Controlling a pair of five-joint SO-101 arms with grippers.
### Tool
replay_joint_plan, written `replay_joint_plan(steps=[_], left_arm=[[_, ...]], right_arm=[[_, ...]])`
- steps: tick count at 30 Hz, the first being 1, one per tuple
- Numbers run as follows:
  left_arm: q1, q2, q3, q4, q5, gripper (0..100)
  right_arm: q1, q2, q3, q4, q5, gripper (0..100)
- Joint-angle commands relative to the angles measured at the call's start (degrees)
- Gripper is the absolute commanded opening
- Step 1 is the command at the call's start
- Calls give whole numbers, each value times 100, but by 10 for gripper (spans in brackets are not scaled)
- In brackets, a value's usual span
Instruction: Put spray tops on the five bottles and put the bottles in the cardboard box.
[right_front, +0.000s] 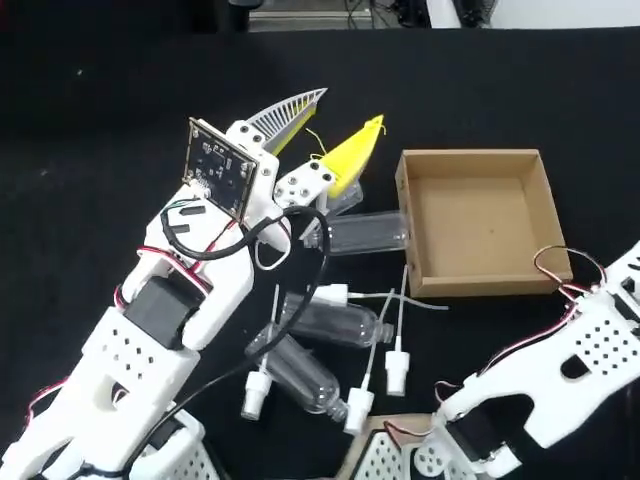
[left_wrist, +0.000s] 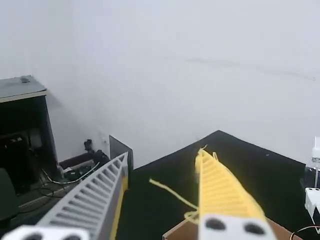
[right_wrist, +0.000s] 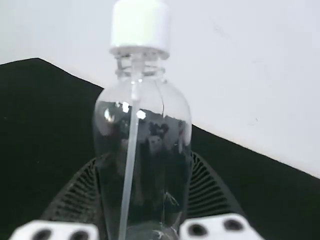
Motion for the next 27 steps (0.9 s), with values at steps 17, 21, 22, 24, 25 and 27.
replay_joint_plan(steps=[17, 21, 22, 24, 25, 27], left_arm=[[13, -70, -119, -167, -44, 199], [-13, -70, -119, -167, -44, 199], [-22, -70, -119, -167, -44, 199], [-22, -70, -119, -167, -44, 199], [-22, -70, -119, -167, -44, 199], [-22, -70, -119, -167, -44, 199]], right_arm=[[-149, -75, 1130, -1987, 44, 132], [-185, -66, 1209, -1996, 26, 145], [-185, -66, 1209, -1996, 18, 145], [-185, -66, 1209, -1996, 18, 145], [-185, -66, 1209, -1987, 26, 148], [-185, -66, 1209, -1925, 35, 149]])
